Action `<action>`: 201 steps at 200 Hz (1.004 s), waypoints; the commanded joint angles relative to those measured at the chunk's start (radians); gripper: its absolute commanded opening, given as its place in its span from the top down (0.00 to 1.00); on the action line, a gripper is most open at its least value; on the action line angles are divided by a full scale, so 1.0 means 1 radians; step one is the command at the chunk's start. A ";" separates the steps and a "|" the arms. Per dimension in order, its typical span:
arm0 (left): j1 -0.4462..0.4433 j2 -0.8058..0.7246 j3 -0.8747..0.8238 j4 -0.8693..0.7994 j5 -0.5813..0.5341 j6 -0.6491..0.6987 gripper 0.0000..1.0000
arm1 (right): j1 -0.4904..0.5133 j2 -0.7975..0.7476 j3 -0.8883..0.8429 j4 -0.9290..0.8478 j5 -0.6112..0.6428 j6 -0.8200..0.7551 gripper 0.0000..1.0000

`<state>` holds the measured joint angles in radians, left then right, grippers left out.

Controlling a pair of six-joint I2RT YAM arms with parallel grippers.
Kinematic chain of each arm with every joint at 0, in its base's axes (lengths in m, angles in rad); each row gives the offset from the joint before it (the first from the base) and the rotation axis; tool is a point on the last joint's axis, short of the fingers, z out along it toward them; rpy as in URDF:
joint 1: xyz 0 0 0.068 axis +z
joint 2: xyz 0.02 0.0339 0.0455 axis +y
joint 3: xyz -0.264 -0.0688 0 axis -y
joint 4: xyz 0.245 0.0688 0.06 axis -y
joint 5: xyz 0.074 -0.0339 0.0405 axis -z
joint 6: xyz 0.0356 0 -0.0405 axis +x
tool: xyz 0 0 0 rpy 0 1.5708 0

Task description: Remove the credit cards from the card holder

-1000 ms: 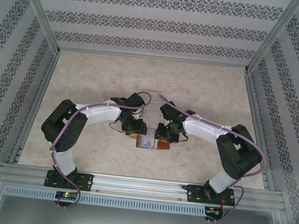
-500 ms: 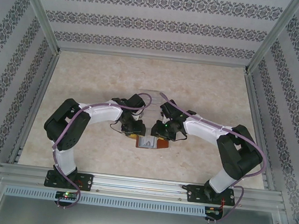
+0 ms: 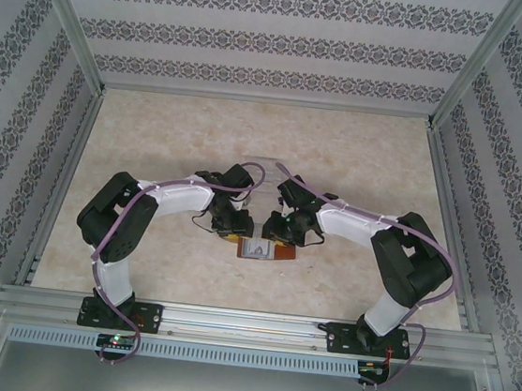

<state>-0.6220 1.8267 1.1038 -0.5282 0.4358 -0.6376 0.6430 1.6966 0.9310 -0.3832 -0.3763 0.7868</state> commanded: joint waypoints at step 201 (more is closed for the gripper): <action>-0.010 0.022 -0.004 -0.062 -0.027 0.020 0.68 | -0.036 0.005 -0.038 -0.008 0.037 0.002 0.80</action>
<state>-0.6220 1.8267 1.1038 -0.5327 0.4320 -0.6323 0.6170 1.7119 0.9237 -0.3653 -0.3832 0.7864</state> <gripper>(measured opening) 0.319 0.205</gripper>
